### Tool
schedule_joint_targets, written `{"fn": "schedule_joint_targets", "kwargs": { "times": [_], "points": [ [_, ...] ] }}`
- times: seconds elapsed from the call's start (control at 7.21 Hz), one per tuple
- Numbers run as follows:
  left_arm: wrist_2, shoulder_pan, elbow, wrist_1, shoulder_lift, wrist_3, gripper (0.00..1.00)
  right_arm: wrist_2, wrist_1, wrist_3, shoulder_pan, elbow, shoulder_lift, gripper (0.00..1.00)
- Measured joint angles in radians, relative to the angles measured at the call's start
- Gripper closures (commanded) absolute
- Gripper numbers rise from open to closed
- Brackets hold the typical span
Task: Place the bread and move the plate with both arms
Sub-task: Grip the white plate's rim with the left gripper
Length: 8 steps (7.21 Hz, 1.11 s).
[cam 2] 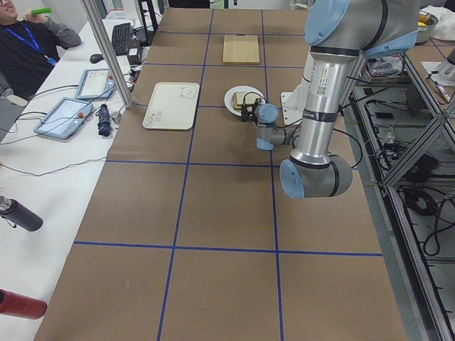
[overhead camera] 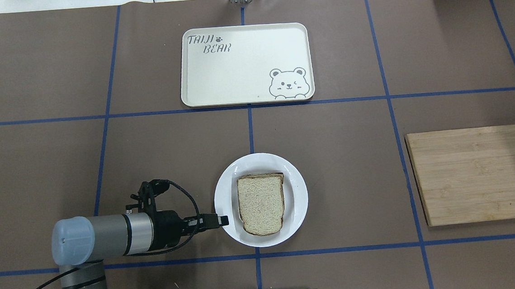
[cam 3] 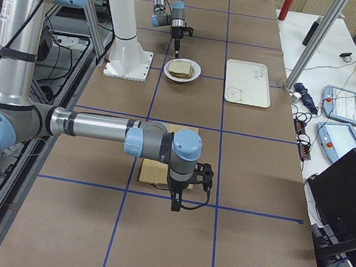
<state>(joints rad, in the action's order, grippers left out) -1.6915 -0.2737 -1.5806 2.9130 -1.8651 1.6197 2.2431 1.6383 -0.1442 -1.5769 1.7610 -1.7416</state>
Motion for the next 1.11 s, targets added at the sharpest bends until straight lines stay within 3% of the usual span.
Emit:
{"fn": "schedule_joint_targets", "kwargs": {
  "times": [0.69, 1.11],
  "points": [
    [0.0, -0.043, 0.01, -0.009, -0.008, 0.008, 0.57, 0.001, -0.002, 0.0, 0.0, -0.003, 0.006, 0.0],
    [0.0, -0.045, 0.084, -0.007, -0.071, 0.035, 0.58, 0.001, -0.002, 0.001, 0.0, -0.008, 0.007, 0.0]
  ]
}}
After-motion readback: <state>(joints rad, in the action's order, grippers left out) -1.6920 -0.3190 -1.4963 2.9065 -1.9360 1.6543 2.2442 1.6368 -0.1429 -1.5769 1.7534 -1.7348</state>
